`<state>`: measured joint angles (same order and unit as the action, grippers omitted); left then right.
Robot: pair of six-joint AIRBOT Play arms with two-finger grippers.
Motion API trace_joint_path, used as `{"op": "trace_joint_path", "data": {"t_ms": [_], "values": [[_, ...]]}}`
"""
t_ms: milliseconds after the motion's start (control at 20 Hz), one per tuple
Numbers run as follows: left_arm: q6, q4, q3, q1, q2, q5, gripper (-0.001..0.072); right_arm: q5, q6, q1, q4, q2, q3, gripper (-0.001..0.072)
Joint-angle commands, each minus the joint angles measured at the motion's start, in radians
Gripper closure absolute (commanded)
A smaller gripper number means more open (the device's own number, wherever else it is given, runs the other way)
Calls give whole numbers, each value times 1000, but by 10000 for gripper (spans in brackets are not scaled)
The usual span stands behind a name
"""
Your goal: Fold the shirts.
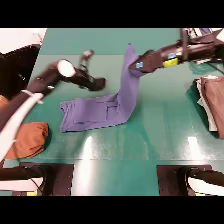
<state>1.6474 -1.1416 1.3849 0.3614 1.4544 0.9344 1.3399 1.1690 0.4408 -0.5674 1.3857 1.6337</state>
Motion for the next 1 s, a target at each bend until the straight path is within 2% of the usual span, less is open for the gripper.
{"op": "trace_joint_path", "data": {"t_ms": [0, 150, 250, 350, 400, 450, 550, 700, 950], "values": [[-7, -158, 1, -160, -207, 69, 685, -141, 0, 180, 21, 67, 2, 695], [-6, -260, 1, -264, -354, 98, 685, -331, -1, 367, 50, 200, 7, 695], [-7, -282, 1, -311, -412, 115, 685, -388, -37, 467, 50, 321, 72, 673], [-6, -286, 1, -344, -436, 148, 684, -380, -56, 524, 42, 431, 160, 204], [-7, -288, 1, -352, -439, 169, 684, -330, -56, 532, 38, 477, 203, 181], [-6, -288, 1, -356, -439, 193, 684, -263, -46, 527, 13, 509, 243, 198], [-7, -292, 0, -356, -438, 217, 684, -158, 32, 491, -70, 533, 280, 343], [-7, -291, 0, -356, -438, 235, 685, -64, 33, 391, -129, 497, 236, 343], [-7, -290, 0, -356, -438, 258, 684, -124, 35, 147, -144, 290, -136, 343]]}}
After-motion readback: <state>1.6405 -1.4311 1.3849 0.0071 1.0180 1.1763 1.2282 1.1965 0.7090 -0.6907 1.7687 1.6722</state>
